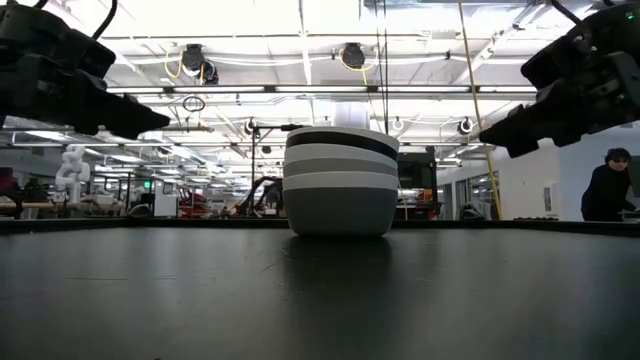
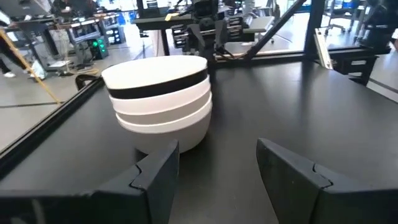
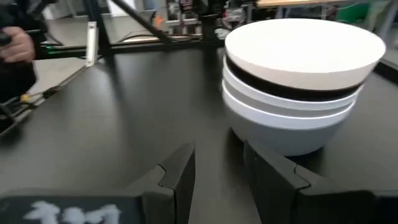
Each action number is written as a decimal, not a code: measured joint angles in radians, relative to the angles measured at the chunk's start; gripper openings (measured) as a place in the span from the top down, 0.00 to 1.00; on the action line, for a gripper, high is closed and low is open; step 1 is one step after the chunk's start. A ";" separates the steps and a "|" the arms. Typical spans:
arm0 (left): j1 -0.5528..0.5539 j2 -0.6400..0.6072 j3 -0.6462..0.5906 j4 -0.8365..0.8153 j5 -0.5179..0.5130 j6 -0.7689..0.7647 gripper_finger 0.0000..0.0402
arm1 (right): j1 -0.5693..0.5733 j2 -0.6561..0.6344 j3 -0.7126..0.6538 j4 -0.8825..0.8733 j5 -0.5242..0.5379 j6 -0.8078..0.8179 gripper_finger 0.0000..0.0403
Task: Nest bowls inside each other
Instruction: Return to Home Position
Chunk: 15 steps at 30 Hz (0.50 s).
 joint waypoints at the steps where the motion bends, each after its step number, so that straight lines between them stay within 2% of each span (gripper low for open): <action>1: 0.000 0.000 0.000 0.000 -0.012 -0.007 0.46 | 0.020 0.009 0.000 0.010 0.034 0.004 0.68; 6: -0.016 0.000 0.000 0.000 -0.071 -0.022 0.46 | 0.120 0.072 0.000 0.083 0.178 0.011 0.68; 11: -0.066 0.019 0.000 -0.001 -0.183 -0.006 0.46 | 0.160 0.133 0.000 0.153 0.189 -0.033 0.68; 15: -0.086 0.053 0.000 -0.002 -0.213 -0.006 0.46 | 0.160 0.172 0.000 0.158 0.211 -0.044 0.68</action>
